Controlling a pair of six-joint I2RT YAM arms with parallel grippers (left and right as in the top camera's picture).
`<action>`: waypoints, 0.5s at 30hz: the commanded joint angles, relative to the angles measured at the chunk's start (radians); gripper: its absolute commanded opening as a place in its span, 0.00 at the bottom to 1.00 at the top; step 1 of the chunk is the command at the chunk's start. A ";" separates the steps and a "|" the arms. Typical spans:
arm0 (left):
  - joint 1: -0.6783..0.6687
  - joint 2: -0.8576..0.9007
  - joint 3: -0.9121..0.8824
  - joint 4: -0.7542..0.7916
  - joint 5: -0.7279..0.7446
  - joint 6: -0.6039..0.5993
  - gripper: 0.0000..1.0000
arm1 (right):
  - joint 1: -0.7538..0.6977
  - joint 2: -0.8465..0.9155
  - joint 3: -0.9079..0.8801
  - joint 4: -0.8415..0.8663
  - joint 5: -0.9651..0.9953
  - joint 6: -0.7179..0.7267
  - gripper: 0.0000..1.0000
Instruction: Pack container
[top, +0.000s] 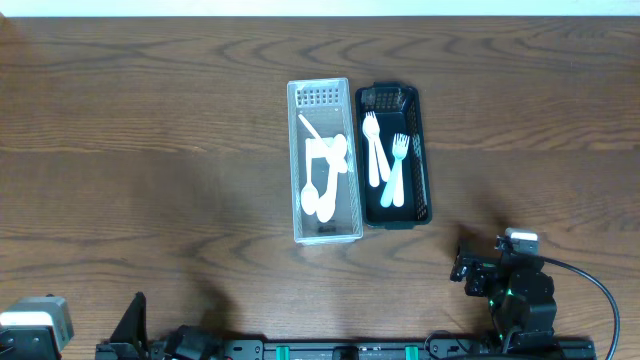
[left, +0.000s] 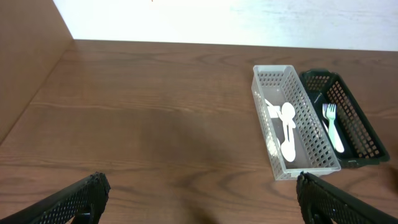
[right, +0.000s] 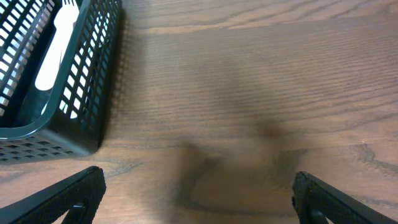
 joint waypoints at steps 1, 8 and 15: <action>0.012 0.000 -0.014 -0.003 -0.013 0.040 0.98 | -0.008 -0.011 -0.014 0.002 0.002 0.011 0.99; 0.149 -0.040 -0.137 0.176 -0.007 0.110 0.98 | -0.008 -0.011 -0.014 0.002 0.002 0.011 0.99; 0.324 -0.183 -0.480 0.550 0.107 0.099 0.98 | -0.008 -0.011 -0.014 0.002 0.003 0.011 0.99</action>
